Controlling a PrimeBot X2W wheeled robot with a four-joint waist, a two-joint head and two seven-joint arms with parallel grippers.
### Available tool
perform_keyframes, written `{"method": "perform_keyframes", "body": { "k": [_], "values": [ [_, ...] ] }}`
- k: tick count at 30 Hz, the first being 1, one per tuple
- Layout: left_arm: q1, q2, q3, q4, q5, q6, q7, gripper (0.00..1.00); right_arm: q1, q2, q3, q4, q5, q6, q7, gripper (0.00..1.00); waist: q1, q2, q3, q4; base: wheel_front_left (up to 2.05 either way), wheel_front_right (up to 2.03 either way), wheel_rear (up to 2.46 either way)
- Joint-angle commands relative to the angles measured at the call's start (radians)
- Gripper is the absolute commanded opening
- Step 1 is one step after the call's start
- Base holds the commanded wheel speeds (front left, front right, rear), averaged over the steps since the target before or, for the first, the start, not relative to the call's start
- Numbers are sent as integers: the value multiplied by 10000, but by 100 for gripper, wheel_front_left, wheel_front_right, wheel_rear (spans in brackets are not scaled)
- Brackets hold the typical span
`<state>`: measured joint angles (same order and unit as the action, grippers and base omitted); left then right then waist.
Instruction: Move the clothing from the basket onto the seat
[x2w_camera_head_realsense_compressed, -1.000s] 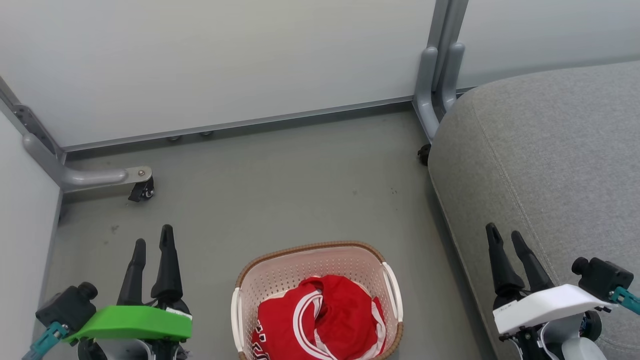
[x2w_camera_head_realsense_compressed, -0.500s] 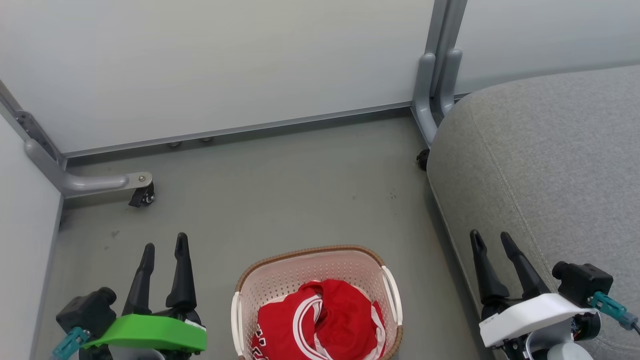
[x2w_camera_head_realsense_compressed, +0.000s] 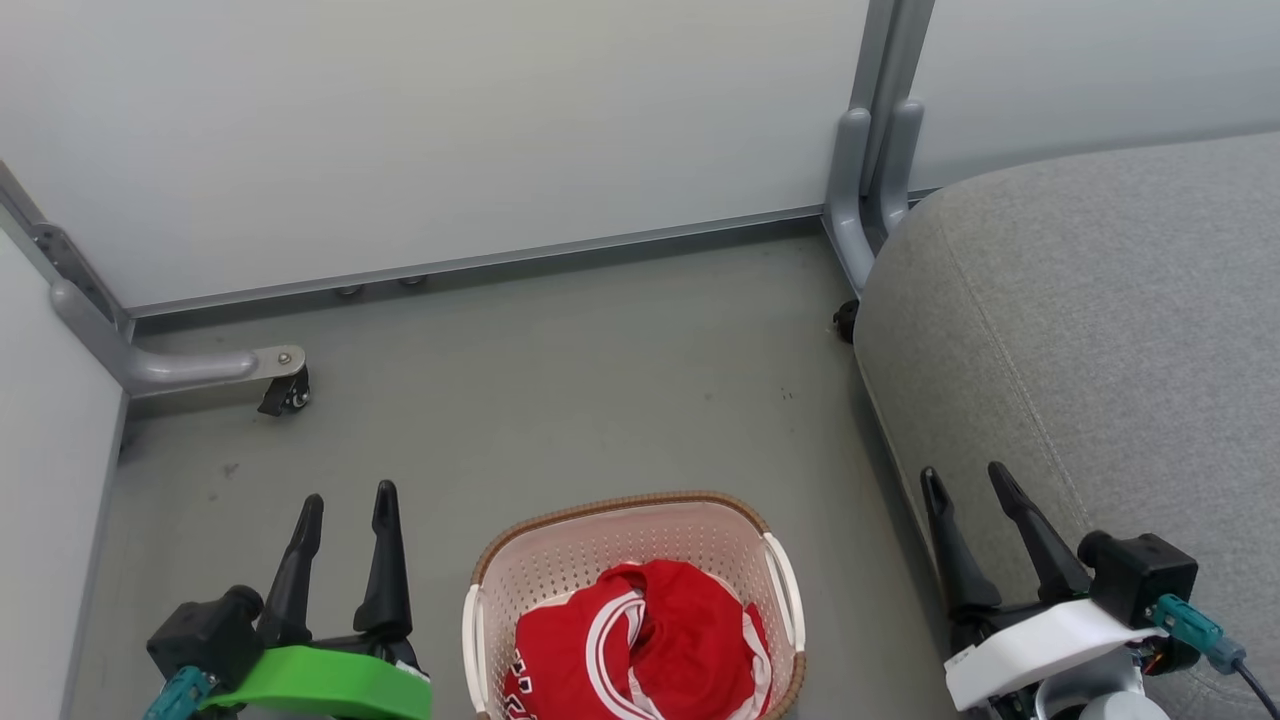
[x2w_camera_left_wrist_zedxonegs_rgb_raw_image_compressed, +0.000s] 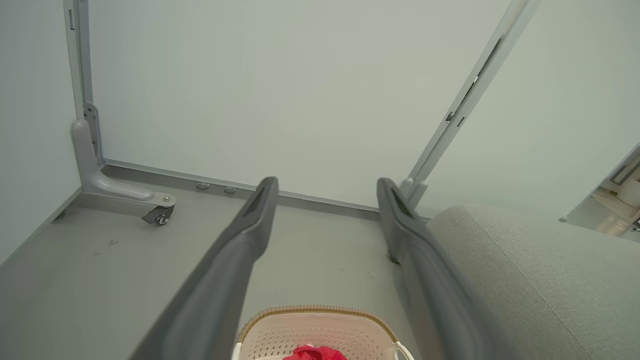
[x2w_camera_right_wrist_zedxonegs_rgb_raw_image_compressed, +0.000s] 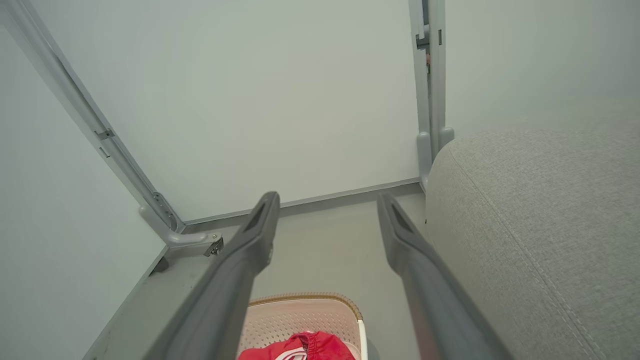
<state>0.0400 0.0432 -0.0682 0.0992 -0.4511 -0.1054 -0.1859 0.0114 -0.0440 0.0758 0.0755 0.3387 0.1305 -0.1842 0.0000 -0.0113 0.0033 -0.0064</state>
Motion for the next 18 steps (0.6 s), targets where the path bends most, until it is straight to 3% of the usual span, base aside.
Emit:
{"method": "perform_keyframes", "body": {
  "k": [1, 18],
  "values": [
    [38, 81, -41, -103, 250, -35, -80, 100, 85, -56, 17, -123, -265, 4, -96, 100, 0, 78, 2, 10, 0, 0, 0],
    [91, 92, -194, -66, 1406, -85, -433, 100, 141, -72, -2, -314, -1484, 3, -459, 100, 0, 94, 80, 73, 0, 0, 0]
  ]
}}
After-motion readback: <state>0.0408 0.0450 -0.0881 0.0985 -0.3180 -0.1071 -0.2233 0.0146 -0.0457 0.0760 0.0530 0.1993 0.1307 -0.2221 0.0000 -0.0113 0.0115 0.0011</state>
